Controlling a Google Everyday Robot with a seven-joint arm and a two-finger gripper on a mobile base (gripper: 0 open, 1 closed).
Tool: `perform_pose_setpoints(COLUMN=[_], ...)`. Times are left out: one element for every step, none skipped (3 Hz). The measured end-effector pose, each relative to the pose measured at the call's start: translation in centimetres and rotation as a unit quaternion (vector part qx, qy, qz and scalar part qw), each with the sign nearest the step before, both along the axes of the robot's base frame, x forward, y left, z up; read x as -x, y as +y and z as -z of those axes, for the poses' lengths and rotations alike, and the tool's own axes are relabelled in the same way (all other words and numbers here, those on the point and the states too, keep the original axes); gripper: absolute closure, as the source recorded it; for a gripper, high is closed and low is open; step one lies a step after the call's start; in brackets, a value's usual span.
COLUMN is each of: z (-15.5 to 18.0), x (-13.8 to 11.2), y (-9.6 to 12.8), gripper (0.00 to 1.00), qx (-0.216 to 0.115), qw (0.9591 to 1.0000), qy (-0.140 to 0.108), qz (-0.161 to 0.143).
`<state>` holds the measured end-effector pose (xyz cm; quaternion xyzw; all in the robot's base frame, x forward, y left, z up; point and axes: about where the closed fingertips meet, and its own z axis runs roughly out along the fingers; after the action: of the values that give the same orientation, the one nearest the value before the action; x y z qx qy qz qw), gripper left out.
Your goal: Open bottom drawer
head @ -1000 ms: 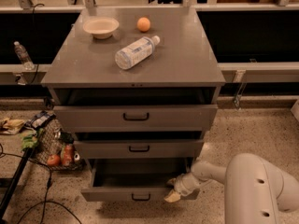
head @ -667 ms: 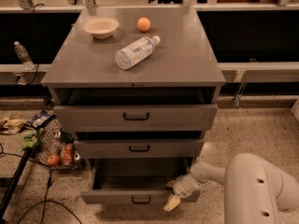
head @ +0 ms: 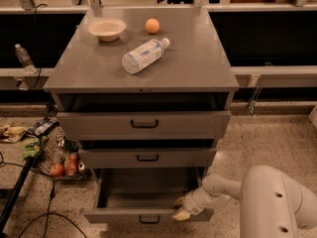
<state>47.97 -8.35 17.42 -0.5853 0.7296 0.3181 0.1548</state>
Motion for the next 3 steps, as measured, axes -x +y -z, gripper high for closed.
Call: perform_pose_setpoints(z=[-1.7,-2.2,-5.3], x=[0.8,0.8,-0.9], y=[-0.4,-0.6,-1.9], gripper=[0.98,0.69,0.37], qx=[-0.018,-0.020,-0.030], qw=[0.9998,0.9998,0.9956], qy=[0.001,-0.005,-0.072], qz=[0.003,0.008,0.053])
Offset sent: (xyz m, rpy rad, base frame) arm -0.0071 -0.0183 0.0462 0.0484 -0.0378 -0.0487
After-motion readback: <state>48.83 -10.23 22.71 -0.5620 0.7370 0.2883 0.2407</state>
